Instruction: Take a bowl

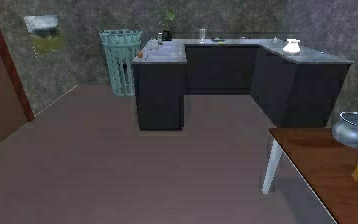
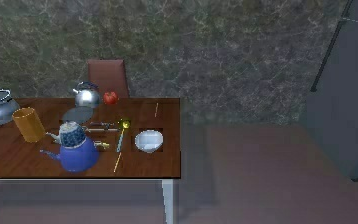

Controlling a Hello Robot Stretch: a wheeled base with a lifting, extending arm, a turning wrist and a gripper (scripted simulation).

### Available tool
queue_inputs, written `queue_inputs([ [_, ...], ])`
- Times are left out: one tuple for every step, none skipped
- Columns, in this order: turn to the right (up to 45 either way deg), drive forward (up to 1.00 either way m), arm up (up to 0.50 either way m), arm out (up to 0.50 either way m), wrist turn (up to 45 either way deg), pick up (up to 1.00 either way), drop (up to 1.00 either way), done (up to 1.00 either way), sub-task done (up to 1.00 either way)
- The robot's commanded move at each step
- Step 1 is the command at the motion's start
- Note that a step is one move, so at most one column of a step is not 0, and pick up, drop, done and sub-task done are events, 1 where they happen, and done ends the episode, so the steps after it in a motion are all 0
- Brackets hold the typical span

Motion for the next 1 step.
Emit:
queue_inputs([
  [0.0, 0.0, 0.5, 0.0, 0.0, 0.0, 0.0, 0.0, 0.0],
])
